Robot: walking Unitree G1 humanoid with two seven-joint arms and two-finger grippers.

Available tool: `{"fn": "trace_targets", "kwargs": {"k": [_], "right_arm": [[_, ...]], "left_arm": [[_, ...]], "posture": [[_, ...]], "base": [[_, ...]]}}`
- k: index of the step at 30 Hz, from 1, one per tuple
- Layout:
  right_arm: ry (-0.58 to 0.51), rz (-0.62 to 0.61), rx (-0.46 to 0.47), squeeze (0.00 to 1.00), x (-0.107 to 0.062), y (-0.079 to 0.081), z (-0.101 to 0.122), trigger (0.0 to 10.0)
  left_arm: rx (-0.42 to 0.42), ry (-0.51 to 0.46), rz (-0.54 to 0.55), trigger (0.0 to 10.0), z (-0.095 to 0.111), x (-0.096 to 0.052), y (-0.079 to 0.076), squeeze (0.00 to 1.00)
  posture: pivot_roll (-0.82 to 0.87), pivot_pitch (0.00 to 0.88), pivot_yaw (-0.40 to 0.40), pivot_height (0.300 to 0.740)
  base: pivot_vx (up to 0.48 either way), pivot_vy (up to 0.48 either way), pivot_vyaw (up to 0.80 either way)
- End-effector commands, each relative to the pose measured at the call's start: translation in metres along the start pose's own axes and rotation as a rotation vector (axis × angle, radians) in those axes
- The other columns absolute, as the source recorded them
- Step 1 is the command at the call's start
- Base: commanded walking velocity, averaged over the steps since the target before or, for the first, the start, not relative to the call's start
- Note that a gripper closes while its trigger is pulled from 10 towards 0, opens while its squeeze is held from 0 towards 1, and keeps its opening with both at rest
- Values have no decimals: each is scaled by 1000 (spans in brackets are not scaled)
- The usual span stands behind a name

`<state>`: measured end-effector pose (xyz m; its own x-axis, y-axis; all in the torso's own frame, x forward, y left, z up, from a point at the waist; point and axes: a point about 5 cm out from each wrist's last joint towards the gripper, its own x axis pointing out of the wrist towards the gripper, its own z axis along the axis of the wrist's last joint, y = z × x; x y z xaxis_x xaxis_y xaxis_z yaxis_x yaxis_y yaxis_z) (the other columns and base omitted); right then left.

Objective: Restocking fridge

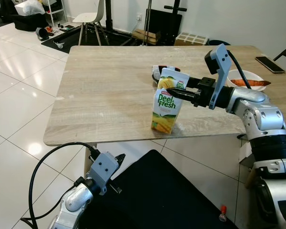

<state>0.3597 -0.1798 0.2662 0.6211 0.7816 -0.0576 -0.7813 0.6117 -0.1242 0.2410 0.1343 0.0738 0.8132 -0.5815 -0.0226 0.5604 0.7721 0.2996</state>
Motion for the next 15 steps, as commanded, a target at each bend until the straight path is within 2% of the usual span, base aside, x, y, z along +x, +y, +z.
{"fn": "trace_targets", "kwargs": {"k": [1,2,3,5,7,8,11,14,15], "right_arm": [[0,-5,-8,86,0,-1,5,627],[1,-5,-8,86,0,-1,5,627],[0,-5,-8,82,0,-1,5,2000],[-4,-7,-12,86,-1,-1,6,3569],[-6,-8,-14,86,-1,-2,6,3569],[-16,-8,-13,71,-1,-2,7,10000],[-103,6,46,59,-1,-2,17,10000],[-110,7,51,59,-1,-2,18,10000],[-119,5,56,0,-1,-3,18,10000]], "left_arm": [[14,19,-22,10000,-4,-2,-1,0],[13,19,-23,10000,-4,-1,-1,0],[13,19,-23,10000,-4,-1,-1,0],[12,18,-23,10000,-4,-1,-1,0],[12,18,-23,10000,-4,-1,-1,0],[12,18,-22,10000,-4,-1,-1,0],[9,18,-18,10000,-4,-1,-1,0],[9,18,-17,10000,-4,-1,-1,0],[8,18,-17,10000,-4,-1,-2,0]], "posture": [[-33,51,-49,740],[-33,51,-49,740],[-34,52,-50,740],[-35,51,-50,740],[-35,51,-50,740],[-35,52,-52,740],[-35,52,-52,740],[-35,52,-52,740],[-36,54,-54,740]], "base": [[0,0,0],[0,0,0],[0,0,0],[0,0,0],[0,0,0],[0,0,0],[0,0,0],[0,0,0],[0,0,0]]}}
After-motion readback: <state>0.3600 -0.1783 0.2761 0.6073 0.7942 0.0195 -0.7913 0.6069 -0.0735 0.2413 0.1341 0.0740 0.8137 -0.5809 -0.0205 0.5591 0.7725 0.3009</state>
